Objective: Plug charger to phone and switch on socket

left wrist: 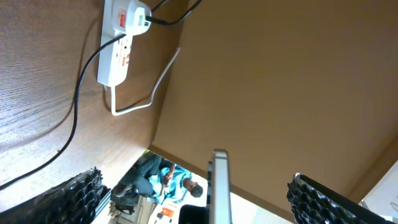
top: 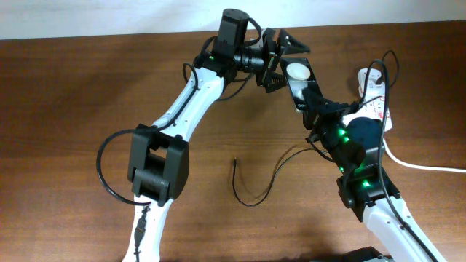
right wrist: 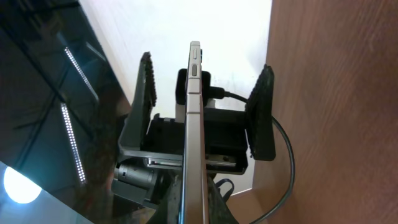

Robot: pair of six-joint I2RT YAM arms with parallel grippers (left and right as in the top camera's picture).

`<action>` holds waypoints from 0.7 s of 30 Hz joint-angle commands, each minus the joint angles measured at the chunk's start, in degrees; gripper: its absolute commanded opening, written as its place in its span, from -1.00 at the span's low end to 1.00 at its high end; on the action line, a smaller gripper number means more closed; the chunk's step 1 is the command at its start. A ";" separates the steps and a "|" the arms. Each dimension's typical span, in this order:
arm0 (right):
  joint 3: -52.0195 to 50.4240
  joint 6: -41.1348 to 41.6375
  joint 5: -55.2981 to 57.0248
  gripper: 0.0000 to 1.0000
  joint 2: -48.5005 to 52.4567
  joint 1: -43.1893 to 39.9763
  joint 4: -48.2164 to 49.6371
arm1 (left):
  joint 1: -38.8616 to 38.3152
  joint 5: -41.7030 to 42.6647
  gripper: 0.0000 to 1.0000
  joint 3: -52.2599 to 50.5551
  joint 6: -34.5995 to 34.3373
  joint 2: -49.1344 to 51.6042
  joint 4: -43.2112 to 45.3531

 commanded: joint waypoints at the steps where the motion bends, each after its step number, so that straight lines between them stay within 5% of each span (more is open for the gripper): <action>1: 1.07 -0.52 -0.26 -0.92 -0.39 -0.07 0.98 | -0.24 -2.45 1.00 1.01 -0.33 0.48 0.13; 13: 1.07 0.33 0.15 -0.92 -0.39 -0.07 0.98 | -1.36 -6.01 0.98 1.01 -0.07 0.48 0.13; 21: 1.07 0.33 -0.11 -0.92 -0.39 -0.07 0.96 | -1.36 -6.03 0.22 1.01 -0.07 0.48 0.13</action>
